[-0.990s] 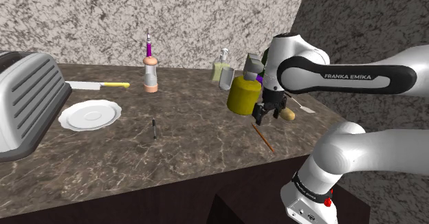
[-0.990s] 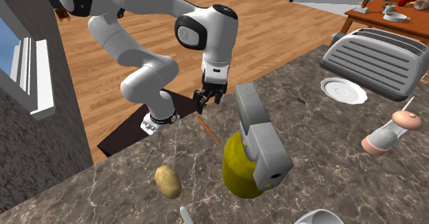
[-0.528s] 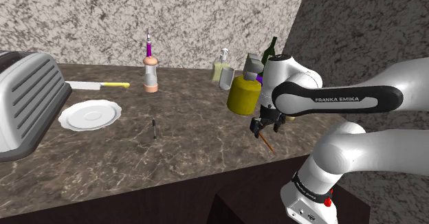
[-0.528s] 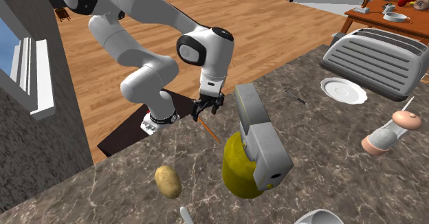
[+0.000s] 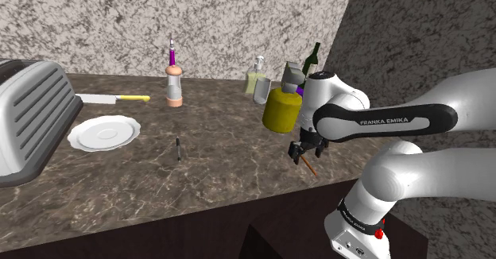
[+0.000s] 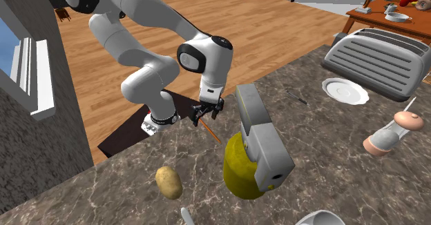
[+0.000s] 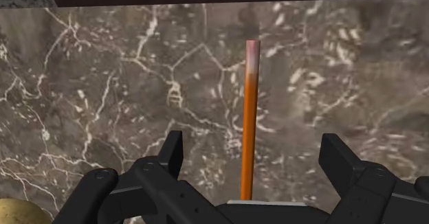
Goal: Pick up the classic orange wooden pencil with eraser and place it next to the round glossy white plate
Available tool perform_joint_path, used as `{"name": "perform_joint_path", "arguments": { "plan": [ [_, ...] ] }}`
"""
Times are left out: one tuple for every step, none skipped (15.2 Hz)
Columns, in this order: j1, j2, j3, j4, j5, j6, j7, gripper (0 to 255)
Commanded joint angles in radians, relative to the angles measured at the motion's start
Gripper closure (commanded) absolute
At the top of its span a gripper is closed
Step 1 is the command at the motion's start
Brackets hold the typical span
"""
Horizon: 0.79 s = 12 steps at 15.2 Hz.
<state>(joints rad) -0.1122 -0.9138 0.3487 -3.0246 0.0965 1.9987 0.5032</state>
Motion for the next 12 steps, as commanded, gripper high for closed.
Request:
{"name": "perform_joint_path", "arguments": {
  "plan": [
    [0.0,0.0,0.0,-0.001,0.0,0.001,0.0,0],
    [0.0,0.0,0.0,-0.001,0.0,0.001,0.0,0],
    [0.0,0.0,0.0,-0.001,0.0,0.001,0.0,0],
    [0.0,0.0,0.0,-0.001,0.0,0.001,0.0,255],
    [0.0,0.0,0.0,-0.001,0.0,0.001,0.0,255],
    [0.0,0.0,0.0,-0.001,0.0,0.001,0.0,255],
    [0.0,0.0,0.0,-0.001,0.0,0.001,0.0,255],
    [0.0,0.0,0.0,-0.001,0.0,0.001,0.0,255],
    [0.0,0.0,0.0,-0.001,0.0,0.001,0.0,255],
    [0.0,0.0,0.0,-0.001,0.0,0.001,0.0,255],
    [0.0,0.0,0.0,-0.001,0.0,0.001,0.0,255],
    [0.0,0.0,0.0,-0.001,0.0,0.001,0.0,255]
  ]
}}
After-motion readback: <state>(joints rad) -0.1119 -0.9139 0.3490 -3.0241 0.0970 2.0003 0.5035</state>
